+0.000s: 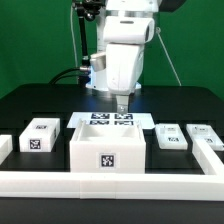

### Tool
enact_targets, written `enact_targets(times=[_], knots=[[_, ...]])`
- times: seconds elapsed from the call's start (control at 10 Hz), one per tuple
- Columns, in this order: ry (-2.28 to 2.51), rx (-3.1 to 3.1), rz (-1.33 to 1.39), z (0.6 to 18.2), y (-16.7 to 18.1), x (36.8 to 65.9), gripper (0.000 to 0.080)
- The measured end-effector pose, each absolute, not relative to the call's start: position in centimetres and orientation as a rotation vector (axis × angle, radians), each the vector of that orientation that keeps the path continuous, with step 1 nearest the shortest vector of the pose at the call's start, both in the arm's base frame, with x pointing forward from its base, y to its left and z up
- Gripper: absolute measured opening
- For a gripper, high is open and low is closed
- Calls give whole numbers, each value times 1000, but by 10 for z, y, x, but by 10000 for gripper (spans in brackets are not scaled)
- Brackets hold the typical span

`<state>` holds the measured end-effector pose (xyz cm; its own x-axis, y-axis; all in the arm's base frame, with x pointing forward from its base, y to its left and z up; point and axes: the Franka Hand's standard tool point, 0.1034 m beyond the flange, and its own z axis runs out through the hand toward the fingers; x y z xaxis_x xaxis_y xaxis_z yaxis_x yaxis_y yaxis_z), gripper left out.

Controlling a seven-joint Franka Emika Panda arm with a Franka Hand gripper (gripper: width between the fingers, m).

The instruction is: Assemble cabinet

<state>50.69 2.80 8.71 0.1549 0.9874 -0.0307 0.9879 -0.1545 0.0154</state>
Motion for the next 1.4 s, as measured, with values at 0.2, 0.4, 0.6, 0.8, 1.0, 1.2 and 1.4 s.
enact_targets(times=[0.2,0.4,0.6,0.8,1.0,1.2,1.4], knots=[[2022,2364,-23,86,28,506,649],[2040,2344,-24,86,28,506,649],[2225,2116,-52,82,28,502,649],[2247,2096,-54,82,28,501,649],[2230,2118,-57,80,29,500,649],[2176,2194,-78,68,33,495,649],[2184,2217,-94,49,29,488,649]])
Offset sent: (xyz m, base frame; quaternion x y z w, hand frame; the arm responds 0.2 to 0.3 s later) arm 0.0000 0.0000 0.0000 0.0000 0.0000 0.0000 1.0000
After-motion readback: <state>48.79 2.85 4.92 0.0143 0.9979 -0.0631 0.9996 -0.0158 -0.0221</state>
